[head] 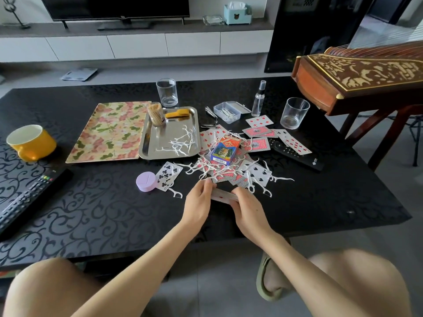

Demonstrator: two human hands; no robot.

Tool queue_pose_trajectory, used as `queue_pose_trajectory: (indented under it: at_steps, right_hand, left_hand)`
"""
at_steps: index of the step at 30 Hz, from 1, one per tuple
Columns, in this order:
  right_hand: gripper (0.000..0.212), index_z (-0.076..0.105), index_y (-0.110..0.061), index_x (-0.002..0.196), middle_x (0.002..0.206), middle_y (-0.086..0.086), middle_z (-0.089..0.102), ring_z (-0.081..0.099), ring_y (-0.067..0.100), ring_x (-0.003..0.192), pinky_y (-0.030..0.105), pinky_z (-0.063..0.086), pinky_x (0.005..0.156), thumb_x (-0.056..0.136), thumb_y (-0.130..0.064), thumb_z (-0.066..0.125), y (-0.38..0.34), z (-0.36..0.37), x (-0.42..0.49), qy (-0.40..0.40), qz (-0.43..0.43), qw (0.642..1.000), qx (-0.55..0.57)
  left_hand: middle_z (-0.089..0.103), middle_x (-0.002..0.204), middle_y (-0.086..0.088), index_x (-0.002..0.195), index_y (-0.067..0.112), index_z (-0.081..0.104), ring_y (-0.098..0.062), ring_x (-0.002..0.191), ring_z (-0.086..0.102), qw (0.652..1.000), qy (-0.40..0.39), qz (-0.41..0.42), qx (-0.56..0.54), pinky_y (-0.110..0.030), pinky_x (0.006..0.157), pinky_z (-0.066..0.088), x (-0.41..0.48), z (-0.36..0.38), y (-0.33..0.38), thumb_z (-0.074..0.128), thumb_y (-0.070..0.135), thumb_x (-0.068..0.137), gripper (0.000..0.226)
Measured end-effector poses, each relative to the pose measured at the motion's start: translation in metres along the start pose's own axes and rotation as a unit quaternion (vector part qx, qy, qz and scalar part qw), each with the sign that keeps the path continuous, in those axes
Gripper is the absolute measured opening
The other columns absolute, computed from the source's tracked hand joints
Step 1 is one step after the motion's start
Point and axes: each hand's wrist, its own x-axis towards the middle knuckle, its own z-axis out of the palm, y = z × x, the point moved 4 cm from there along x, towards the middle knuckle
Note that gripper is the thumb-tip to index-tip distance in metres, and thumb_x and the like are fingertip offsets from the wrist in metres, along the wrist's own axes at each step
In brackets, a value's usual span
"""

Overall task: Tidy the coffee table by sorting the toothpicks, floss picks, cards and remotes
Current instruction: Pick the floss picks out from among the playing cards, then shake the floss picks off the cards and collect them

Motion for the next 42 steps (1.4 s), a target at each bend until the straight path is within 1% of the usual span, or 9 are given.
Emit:
queue_pose_trajectory:
  at_steps: [6,10,14,18,21,26,28,31,42]
  right_hand:
    - [0.009,0.045,-0.006,0.086,0.076,0.0,0.046,0.043,0.017,0.067,0.021,0.028,0.052,0.092,-0.002,0.052,0.018,-0.053,0.039,0.08,0.068,0.994,0.015]
    - [0.007,0.048,-0.003,0.098,0.085,0.004,0.054,0.053,0.02,0.077,0.029,0.041,0.061,0.096,-0.009,0.047,0.039,-0.077,0.062,0.104,0.138,0.984,0.043]
    - [0.016,0.047,-0.001,0.11,0.094,0.001,0.052,0.051,0.015,0.085,0.029,0.048,0.068,0.097,-0.01,0.046,0.045,-0.086,0.073,0.105,0.166,0.979,0.056]
    - [0.016,0.046,-0.006,0.111,0.096,-0.002,0.052,0.05,0.013,0.085,0.021,0.04,0.062,0.097,-0.013,0.047,0.057,-0.087,0.08,0.083,0.198,0.972,0.09]
    - [0.006,0.047,-0.008,0.1,0.082,-0.002,0.052,0.047,0.01,0.063,0.019,0.035,0.051,0.095,-0.013,0.048,0.063,-0.086,0.088,0.053,0.26,0.949,0.173]
    - [0.004,0.051,-0.004,0.095,0.072,0.007,0.051,0.039,0.012,0.047,0.02,0.032,0.04,0.091,-0.003,0.052,0.061,-0.086,0.093,0.063,0.407,0.806,0.425]
    - [0.007,0.048,-0.004,0.087,0.066,0.008,0.044,0.037,0.012,0.044,0.021,0.029,0.038,0.091,0.0,0.052,0.057,-0.088,0.094,0.065,0.423,0.766,0.479]
    - [0.015,0.047,-0.006,0.079,0.062,0.006,0.038,0.036,0.013,0.042,0.02,0.029,0.035,0.091,0.002,0.052,0.044,-0.09,0.096,0.043,0.41,0.735,0.539]
    - [0.001,0.053,-0.001,0.091,0.069,0.007,0.054,0.035,0.012,0.046,0.021,0.027,0.041,0.091,0.0,0.053,-0.023,-0.112,0.089,-0.002,0.301,0.823,0.481]
  left_hand:
    - [0.056,0.088,-0.007,0.071,0.016,0.052,-0.027,0.093,0.055,0.949,0.071,0.133,0.277,-0.032,0.069,0.037,0.078,0.004,0.062,0.037,0.046,0.095,0.04]
    - [0.055,0.114,-0.011,0.112,0.006,0.054,-0.028,0.105,0.054,0.875,0.021,0.074,0.479,-0.036,0.075,0.047,0.128,0.036,0.076,0.052,0.062,0.082,0.064]
    - [0.06,0.094,-0.005,0.133,0.007,0.034,-0.023,0.082,0.06,0.83,-0.062,0.034,0.553,-0.028,0.052,0.043,0.144,0.055,0.072,0.061,0.067,0.072,0.09]
    - [0.058,0.09,-0.005,0.137,0.006,0.027,-0.02,0.075,0.057,0.857,-0.097,-0.015,0.506,-0.026,0.047,0.039,0.151,0.053,0.077,0.069,0.051,0.073,0.089]
    - [0.057,0.081,-0.006,0.105,0.005,0.052,-0.017,0.064,0.052,0.903,-0.203,-0.069,0.372,-0.025,0.055,0.042,0.152,0.039,0.082,0.07,0.051,0.073,0.059]
    - [0.068,0.105,-0.012,0.106,0.005,0.065,-0.019,0.083,0.061,0.911,-0.34,-0.115,0.205,-0.029,0.079,0.055,0.129,0.005,0.078,0.068,0.039,0.081,0.042]
    - [0.067,0.11,-0.01,0.108,0.011,0.063,-0.022,0.093,0.063,0.922,-0.34,-0.09,0.165,-0.033,0.092,0.052,0.12,-0.005,0.074,0.07,0.026,0.082,0.031]
    - [0.061,0.114,-0.004,0.118,0.019,0.054,-0.019,0.106,0.061,0.948,-0.286,-0.002,0.137,-0.036,0.092,0.052,0.109,-0.018,0.066,0.081,0.016,0.069,0.056]
    - [0.056,0.11,0.011,0.122,0.028,0.044,-0.007,0.108,0.056,0.967,-0.154,0.155,0.13,-0.03,0.09,0.05,0.081,-0.042,0.062,0.083,0.019,0.066,0.069]
